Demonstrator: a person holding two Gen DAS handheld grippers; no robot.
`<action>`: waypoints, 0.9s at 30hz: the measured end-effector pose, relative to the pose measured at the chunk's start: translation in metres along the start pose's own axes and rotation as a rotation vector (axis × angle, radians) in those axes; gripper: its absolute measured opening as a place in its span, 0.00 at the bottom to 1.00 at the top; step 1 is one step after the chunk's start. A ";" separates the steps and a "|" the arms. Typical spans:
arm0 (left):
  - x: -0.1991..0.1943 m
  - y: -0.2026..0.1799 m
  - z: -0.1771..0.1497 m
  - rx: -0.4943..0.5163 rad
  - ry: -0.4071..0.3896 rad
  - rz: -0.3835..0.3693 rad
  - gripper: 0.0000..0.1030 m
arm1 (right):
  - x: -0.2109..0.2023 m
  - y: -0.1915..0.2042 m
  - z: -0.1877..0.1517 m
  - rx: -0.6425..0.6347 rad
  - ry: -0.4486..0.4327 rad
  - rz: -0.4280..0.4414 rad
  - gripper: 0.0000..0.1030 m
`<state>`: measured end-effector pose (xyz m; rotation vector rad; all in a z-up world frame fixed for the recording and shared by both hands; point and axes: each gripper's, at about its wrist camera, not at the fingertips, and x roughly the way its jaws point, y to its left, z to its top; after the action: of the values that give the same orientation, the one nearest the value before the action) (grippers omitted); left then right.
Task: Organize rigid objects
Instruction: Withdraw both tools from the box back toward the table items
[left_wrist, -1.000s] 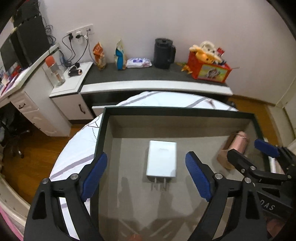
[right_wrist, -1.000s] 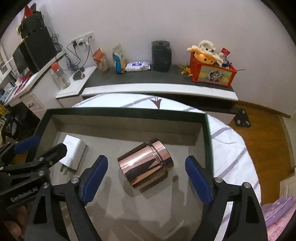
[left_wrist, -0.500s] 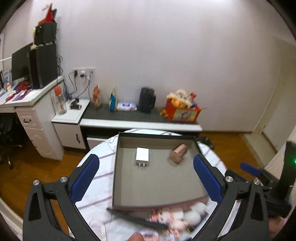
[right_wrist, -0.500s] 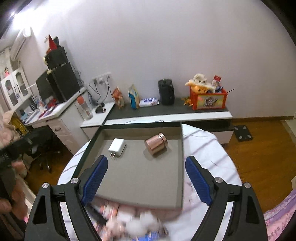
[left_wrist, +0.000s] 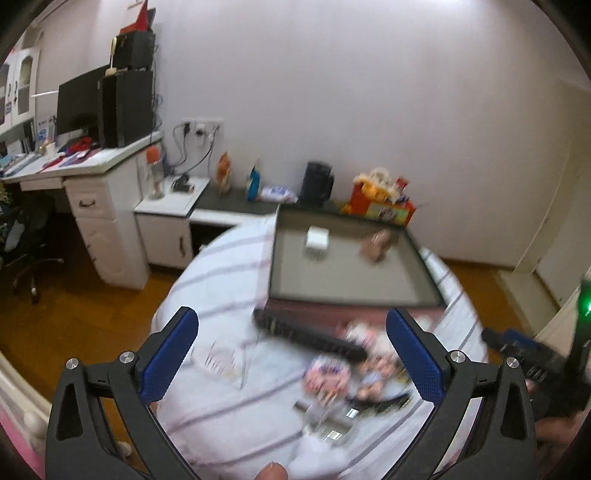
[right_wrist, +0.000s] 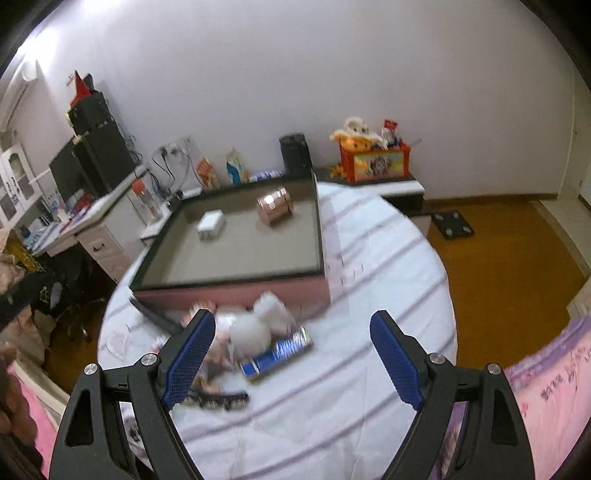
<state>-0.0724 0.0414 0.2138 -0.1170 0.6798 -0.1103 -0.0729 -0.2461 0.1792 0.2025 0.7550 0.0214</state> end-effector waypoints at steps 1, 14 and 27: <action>0.004 0.001 -0.008 0.006 0.019 0.003 1.00 | 0.001 0.001 -0.005 0.004 0.012 -0.009 0.85; 0.012 -0.014 -0.047 0.129 0.099 -0.011 1.00 | -0.017 0.037 -0.049 -0.002 0.015 -0.070 0.85; -0.004 -0.038 -0.079 0.019 0.097 0.190 1.00 | -0.006 0.031 -0.062 -0.160 0.069 0.092 0.85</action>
<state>-0.1271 -0.0009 0.1608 -0.0286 0.7829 0.0605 -0.1181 -0.2055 0.1455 0.0844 0.8088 0.1759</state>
